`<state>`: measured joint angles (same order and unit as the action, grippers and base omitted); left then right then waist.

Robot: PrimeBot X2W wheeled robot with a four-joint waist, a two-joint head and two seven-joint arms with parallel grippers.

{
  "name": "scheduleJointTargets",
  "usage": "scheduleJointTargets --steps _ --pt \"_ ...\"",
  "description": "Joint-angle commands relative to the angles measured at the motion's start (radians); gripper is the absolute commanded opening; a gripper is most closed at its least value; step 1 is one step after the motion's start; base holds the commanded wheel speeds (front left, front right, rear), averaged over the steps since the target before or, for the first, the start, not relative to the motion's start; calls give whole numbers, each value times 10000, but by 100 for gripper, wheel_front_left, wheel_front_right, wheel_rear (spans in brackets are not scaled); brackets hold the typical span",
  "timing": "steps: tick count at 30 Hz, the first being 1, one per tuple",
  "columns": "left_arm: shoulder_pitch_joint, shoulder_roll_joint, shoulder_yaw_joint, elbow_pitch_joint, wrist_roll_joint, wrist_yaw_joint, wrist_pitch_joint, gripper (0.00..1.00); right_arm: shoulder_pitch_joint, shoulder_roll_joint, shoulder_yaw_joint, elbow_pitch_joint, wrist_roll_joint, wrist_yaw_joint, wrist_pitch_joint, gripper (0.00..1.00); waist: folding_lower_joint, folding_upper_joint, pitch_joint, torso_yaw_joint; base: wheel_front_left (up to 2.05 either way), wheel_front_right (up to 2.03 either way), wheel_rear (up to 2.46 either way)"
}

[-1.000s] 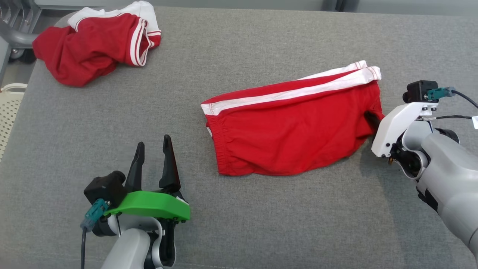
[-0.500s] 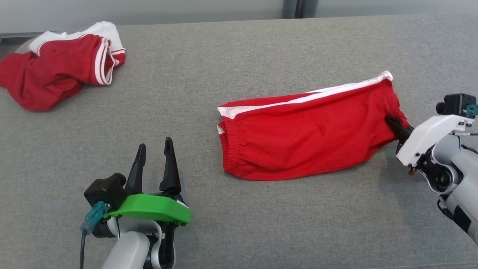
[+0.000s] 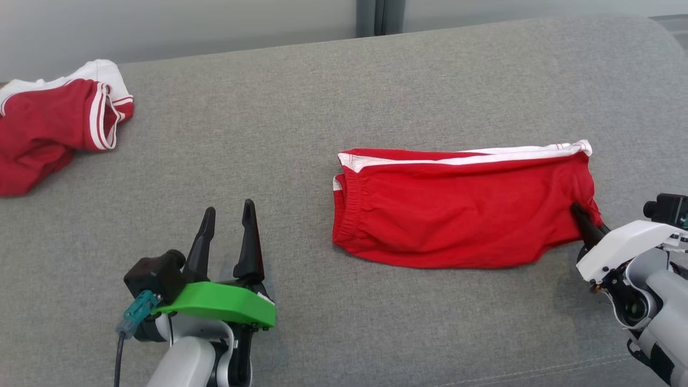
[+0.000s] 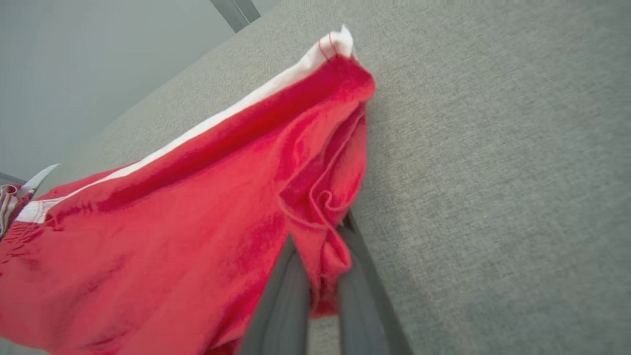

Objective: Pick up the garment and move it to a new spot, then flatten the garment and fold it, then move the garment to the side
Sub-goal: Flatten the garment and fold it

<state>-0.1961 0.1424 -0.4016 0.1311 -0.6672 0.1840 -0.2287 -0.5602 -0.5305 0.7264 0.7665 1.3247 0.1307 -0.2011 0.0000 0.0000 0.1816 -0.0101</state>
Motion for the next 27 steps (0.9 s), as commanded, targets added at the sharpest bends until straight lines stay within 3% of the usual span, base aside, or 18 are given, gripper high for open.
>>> scheduleJointTargets --steps 1,16,27 --pt "56 96 -13 -23 111 -41 16 100 16 67 -24 78 -111 0 -93 0 0 0 -87 -94 0 0 0" --pt "-8 55 -92 145 -18 -81 -1 100 -933 277 220 720 -869 0 -131 0 0 0 -333 152 0 0 0" --pt "225 -153 -106 144 -170 -156 -127 100 -1865 913 913 -42 -2094 0 347 0 0 0 -796 563 0 0 0"
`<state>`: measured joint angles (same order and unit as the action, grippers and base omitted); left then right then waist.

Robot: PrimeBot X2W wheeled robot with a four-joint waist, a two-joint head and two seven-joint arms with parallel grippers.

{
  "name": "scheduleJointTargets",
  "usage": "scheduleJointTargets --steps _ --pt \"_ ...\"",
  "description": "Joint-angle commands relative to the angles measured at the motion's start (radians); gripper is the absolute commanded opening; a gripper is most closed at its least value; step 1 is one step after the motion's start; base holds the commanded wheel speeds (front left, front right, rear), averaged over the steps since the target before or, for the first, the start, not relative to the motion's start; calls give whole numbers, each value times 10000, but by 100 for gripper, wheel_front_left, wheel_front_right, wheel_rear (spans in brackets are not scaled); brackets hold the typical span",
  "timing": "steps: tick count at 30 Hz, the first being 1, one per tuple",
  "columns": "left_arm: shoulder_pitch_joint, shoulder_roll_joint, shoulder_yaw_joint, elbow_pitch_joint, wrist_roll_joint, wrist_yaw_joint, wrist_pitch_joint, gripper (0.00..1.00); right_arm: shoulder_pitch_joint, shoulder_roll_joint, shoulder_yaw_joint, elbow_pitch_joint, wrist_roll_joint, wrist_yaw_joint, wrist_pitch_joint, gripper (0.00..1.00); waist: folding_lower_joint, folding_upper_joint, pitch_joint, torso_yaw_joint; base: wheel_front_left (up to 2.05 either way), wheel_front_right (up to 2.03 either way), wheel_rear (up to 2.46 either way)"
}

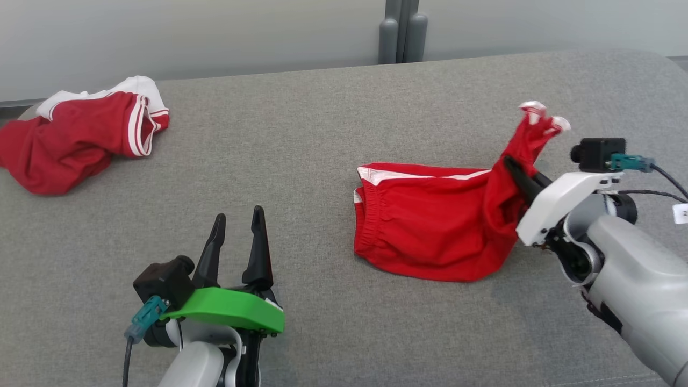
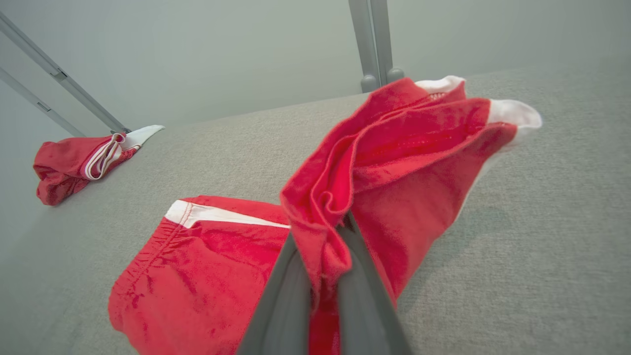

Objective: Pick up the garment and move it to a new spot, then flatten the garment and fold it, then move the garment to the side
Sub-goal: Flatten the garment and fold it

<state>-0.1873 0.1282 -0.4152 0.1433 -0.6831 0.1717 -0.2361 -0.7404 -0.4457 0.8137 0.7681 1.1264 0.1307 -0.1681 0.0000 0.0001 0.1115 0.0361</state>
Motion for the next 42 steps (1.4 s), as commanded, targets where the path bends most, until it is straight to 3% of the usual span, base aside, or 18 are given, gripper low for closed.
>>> scheduleJointTargets --steps 1,12,20,30,31,34,36,42 --pt "141 -19 30 16 -24 -46 -51 100 -99 181 110 -147 -206 0 95 0 0 -1 -122 138 0 0 0" --pt "168 -58 -34 -46 -123 -91 -83 100 -49 1644 527 -543 -1372 0 743 0 0 -1 -174 537 0 0 0" --pt "104 -117 -90 55 -203 -118 -108 100 182 2567 715 454 -2129 0 1300 0 0 -1 -173 841 0 0 0" --pt "237 -169 -108 141 -238 -134 -127 100 -1 3151 814 1355 -3218 0 1181 0 0 -1 -304 852 0 0 0" --pt "244 -174 -119 148 -244 -140 -129 100 -21 3223 814 1454 -3328 0 1128 5 0 -1 -316 847 0 0 0" --pt "277 -172 -143 172 -264 -152 -135 100 -53 3395 780 1827 -3799 0 1018 45 0 -1 -359 829 0 0 0" --pt "307 -157 -152 183 -274 -151 -138 100 -151 3519 768 2100 -4208 0 877 100 0 -1 -386 815 0 0 0" --pt "337 -107 -183 203 -301 -106 -109 100 13 3832 673 2131 -5007 0 548 100 0 -1 -470 726 0 0 0"
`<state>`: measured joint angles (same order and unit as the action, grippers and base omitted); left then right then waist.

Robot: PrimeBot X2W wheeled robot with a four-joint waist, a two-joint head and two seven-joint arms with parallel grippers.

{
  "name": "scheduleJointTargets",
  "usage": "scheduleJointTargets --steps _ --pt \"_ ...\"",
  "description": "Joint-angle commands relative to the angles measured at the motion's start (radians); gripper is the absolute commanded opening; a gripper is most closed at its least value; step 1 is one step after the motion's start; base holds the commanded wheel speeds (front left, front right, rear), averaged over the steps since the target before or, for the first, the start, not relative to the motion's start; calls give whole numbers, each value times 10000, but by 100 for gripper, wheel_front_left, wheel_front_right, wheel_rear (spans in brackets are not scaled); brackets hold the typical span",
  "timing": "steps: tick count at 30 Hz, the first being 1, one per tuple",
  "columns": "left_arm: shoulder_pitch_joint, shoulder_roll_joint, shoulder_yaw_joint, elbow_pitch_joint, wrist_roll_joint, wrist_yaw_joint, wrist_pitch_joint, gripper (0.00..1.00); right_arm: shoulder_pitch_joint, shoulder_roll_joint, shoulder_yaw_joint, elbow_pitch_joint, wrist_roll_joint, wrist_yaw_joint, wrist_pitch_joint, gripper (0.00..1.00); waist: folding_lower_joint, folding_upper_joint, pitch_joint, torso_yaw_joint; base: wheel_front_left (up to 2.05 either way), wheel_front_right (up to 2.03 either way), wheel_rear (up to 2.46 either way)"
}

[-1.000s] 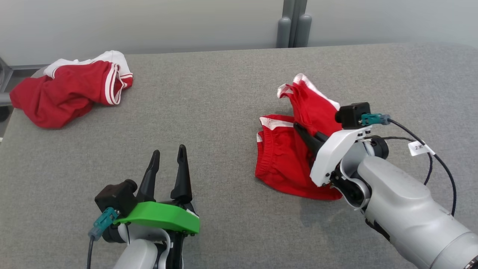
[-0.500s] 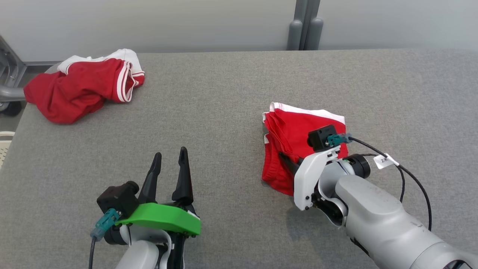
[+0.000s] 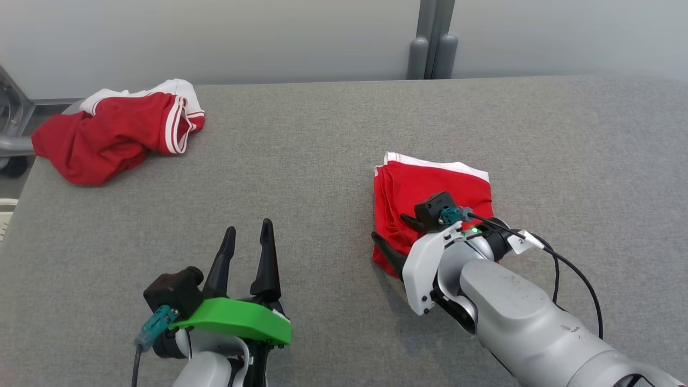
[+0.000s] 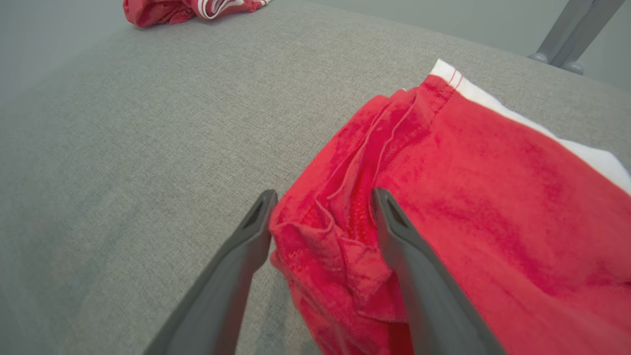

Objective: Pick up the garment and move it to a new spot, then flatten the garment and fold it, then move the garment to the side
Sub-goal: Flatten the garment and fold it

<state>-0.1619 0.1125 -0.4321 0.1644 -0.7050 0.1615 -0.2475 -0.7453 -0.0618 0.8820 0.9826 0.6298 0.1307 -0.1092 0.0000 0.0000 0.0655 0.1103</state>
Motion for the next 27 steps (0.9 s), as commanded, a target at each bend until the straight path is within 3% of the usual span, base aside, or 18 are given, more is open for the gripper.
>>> scheduleJointTargets --steps 1,9,24,25,26,27 --pt "96 55 -19 -9 -86 8 13 100 66 -5 -66 -11 -157 0 -109 100 0 0 -20 -40 0 0 0" --pt "187 129 -40 -87 -89 78 38 100 224 31 -1034 -108 -979 0 -675 100 0 0 -90 -301 0 0 0" --pt "219 132 -266 -209 -19 149 143 100 1647 -661 -4354 -1832 -1910 0 -1392 100 0 0 -32 -673 0 0 0" --pt "194 130 -281 -205 -13 142 145 100 1782 -661 -4454 -1971 -2005 0 -1403 94 0 0 -10 -668 0 0 0" --pt "162 129 -292 -200 -13 131 143 100 1914 -659 -4558 -2086 -2112 0 -1407 60 0 0 15 -657 0 0 0" --pt "125 127 -309 -193 -13 114 149 100 2045 -627 -4618 -2185 -2207 0 -1409 40 0 0 45 -636 0 0 0"
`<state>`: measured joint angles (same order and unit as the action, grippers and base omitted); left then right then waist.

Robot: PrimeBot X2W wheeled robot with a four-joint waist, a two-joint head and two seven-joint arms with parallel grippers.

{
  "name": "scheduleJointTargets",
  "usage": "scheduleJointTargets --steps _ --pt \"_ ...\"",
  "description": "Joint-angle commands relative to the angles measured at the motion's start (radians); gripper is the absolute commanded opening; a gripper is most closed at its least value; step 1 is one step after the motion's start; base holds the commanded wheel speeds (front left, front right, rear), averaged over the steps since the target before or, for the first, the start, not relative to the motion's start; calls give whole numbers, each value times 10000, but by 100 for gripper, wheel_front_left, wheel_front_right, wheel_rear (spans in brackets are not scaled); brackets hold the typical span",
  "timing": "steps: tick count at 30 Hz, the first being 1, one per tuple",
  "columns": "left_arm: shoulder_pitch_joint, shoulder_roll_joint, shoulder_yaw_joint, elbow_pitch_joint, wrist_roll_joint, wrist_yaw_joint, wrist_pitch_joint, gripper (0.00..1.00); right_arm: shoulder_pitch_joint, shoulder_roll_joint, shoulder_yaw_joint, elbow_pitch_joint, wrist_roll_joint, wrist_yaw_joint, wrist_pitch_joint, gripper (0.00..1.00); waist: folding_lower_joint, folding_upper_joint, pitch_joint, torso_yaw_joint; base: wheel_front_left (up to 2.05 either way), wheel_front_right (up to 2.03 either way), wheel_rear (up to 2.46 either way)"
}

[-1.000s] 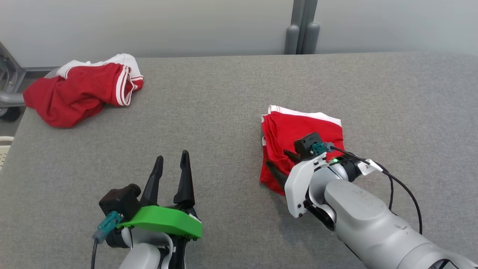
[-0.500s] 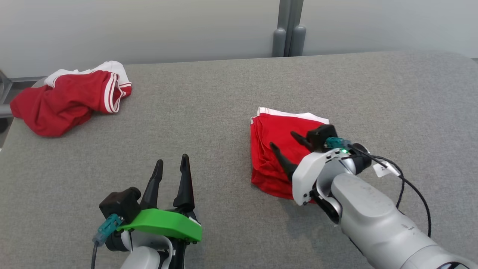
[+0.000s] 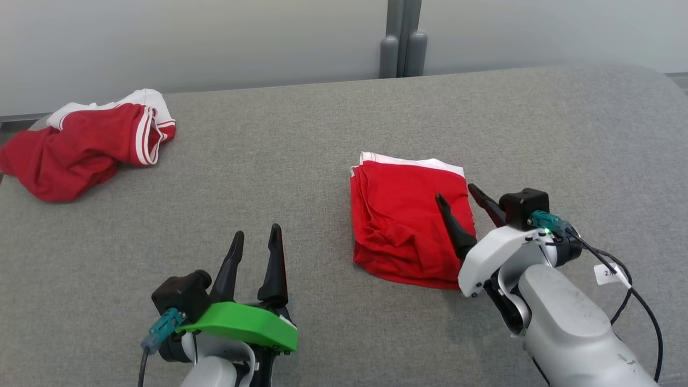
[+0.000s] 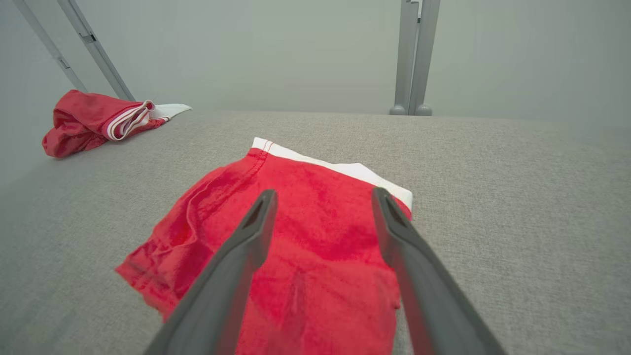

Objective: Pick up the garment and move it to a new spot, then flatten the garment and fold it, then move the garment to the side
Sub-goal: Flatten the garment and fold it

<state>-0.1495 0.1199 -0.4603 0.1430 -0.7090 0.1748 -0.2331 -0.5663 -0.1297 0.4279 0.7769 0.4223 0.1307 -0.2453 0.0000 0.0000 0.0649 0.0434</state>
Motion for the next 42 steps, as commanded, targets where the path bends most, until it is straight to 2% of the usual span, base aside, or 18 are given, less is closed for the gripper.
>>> scheduleJointTargets --steps 1,2,4,5,21,28,33,38,41,42 --pt "-37 53 -35 31 26 -35 13 100 373 73 -135 -178 -203 0 -8 25 0 0 83 59 0 0 0" --pt "-37 53 -35 31 26 -35 13 100 373 73 -135 -178 -203 0 -8 25 0 0 83 59 0 0 0" --pt "-119 57 -45 43 40 -45 10 100 517 88 -221 -208 -419 0 22 4 0 0 159 145 0 0 0" --pt "-157 62 -40 48 50 -38 9 100 570 135 -278 -184 -451 0 20 0 0 0 196 196 0 0 0" --pt "-520 -19 -17 167 33 -131 -96 100 -16 714 -314 1213 -1353 0 -200 0 0 0 714 1342 0 0 0" --pt "-607 -114 -4 314 7 -195 -159 100 -46 779 862 1305 -1598 0 -205 0 0 0 826 1654 0 0 0" --pt "-662 -158 29 387 0 -242 -199 100 -155 768 1843 1560 -1646 0 -205 0 0 0 839 1706 0 0 0" --pt "-619 -159 103 409 6 -220 -239 100 -313 773 2220 1683 -1833 0 -206 0 0 0 820 1603 0 0 0" --pt "-561 -140 153 401 13 -195 -238 100 -456 776 2167 1586 -2510 0 -206 0 0 0 792 1450 0 0 0" --pt "-511 -120 170 410 25 -183 -245 100 -350 779 2202 1298 -3123 0 -208 0 0 0 736 1288 0 0 0"
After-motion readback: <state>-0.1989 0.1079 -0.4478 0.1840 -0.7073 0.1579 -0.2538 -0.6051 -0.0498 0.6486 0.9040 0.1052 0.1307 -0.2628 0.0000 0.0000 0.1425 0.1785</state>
